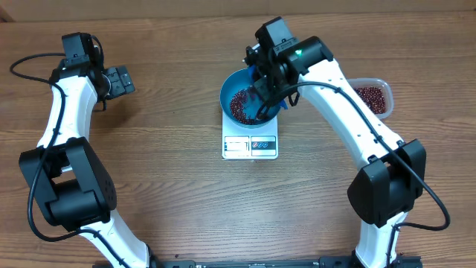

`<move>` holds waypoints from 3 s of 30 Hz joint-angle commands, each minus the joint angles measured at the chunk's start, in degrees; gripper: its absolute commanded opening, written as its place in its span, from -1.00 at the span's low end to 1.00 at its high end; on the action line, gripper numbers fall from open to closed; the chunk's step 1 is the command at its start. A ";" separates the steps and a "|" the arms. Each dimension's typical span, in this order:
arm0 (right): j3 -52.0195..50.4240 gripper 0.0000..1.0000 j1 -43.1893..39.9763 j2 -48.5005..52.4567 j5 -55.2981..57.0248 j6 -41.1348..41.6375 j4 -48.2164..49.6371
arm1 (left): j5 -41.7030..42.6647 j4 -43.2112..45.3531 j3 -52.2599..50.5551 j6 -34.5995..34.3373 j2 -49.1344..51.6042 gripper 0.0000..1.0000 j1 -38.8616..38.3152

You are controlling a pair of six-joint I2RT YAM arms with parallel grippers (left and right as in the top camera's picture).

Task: Scoop item into bowl and weigh 150g on scale
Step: 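Tilt the scoop to pour beans into the blue bowl, then move the empty blue scoop to the bean tub with the right gripper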

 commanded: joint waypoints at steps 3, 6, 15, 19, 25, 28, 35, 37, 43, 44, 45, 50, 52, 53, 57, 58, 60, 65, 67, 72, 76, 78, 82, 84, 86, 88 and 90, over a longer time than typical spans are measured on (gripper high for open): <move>1.90 -0.93 1.36 -2.58 1.60 -1.31 0.33 | -0.72 0.20 0.52 0.26 -0.02 0.99 -0.15; 1.90 -0.93 1.36 -2.58 1.86 -1.36 0.52 | -0.72 0.20 0.52 0.28 -0.02 0.99 -0.15; 1.92 -0.93 1.38 -2.62 2.03 -5.66 1.40 | -0.72 0.20 0.52 0.26 -0.02 0.99 -0.15; 3.61 -0.93 1.46 -2.84 2.21 -7.06 1.16 | -0.72 0.20 0.52 0.26 -0.02 0.99 -0.15; 4.37 -0.93 1.46 -3.91 2.84 -7.34 0.63 | -0.72 0.20 0.52 0.28 -0.02 0.99 -0.15; 4.37 -0.93 1.51 -4.96 2.84 -7.34 0.52 | -0.72 0.20 0.50 0.28 -0.02 0.99 -0.15; 4.37 -0.93 3.78 -5.84 9.86 -8.63 -0.72 | -0.72 0.20 0.52 0.26 -0.02 0.99 -0.15; 4.37 -0.93 4.76 -5.84 12.57 -10.19 -1.60 | -0.72 0.20 0.52 0.28 -0.02 0.99 -0.15; 4.37 -0.93 6.32 -5.84 15.76 -10.69 -1.68 | -0.72 0.20 0.52 0.28 -0.02 0.99 -0.15; 4.37 -0.93 6.34 -5.84 16.44 -11.15 -1.77 | -0.72 0.20 0.52 0.28 -0.02 0.99 -0.15; 4.37 -0.93 6.34 -5.84 18.27 -12.46 -1.99 | -0.72 0.20 0.52 0.28 -0.02 0.99 -0.15; 4.37 -0.93 6.40 -5.84 19.76 -13.62 -2.03 | -0.72 0.20 0.52 0.26 -0.02 0.99 -0.15; 4.37 -0.93 6.40 -5.84 19.74 -14.29 -1.88 | -0.72 0.20 0.52 0.28 -0.02 0.99 -0.15; 4.37 -0.93 6.40 -5.84 19.71 -14.45 -1.79 | -0.72 0.17 0.52 0.26 -0.02 0.99 -0.15; 4.37 -0.93 6.38 -5.84 10.58 -14.40 -1.86 | -0.72 0.17 0.52 0.28 -0.02 0.99 -0.15; 4.37 -0.93 6.16 -5.84 6.73 -14.36 -1.86 | -0.72 0.20 0.52 0.28 -0.02 0.99 -0.15; 4.37 -0.93 5.55 -5.84 2.47 -12.13 -1.57 | -0.72 0.20 0.52 0.28 -0.02 0.99 -0.15; 4.37 -0.93 3.45 -5.84 -0.44 -1.73 -0.46 | -0.72 0.20 0.52 0.28 -0.02 0.99 -0.15; 4.37 -0.93 2.12 -5.84 -0.46 1.53 -0.57 | -0.72 0.20 0.52 0.26 -0.02 0.99 -0.15; 4.37 -0.93 -6.08 -5.97 -2.47 9.99 -1.55 | -0.72 0.20 0.52 0.26 -0.02 0.99 -0.15; 4.37 -0.93 -13.94 -6.01 -12.26 9.99 -3.58 | -0.72 0.20 0.52 0.28 -0.02 0.99 -0.15; 4.37 -0.93 -17.70 -6.01 -13.49 10.16 -5.40 | -0.72 0.20 0.52 0.28 -0.02 0.99 -0.15; 4.37 -0.93 -23.98 -5.99 -10.43 10.14 -11.50 | -0.72 0.20 0.52 0.28 -0.02 0.99 -0.15; 4.35 -0.93 -25.90 -5.92 -5.42 10.16 -15.98 | -0.72 0.20 0.52 0.28 -0.02 0.99 -0.15; 3.69 -0.93 -26.88 -5.81 1.38 10.19 -19.28 | -0.72 0.20 0.52 0.28 -0.02 0.99 -0.15; 2.45 -0.93 -26.95 -5.81 7.32 10.19 -20.24 | -0.72 0.20 0.52 0.28 -0.02 0.99 -0.15; 0.70 -0.93 -26.95 -5.81 13.00 10.16 -20.24 | -0.72 0.20 0.52 0.26 -0.02 0.99 -0.15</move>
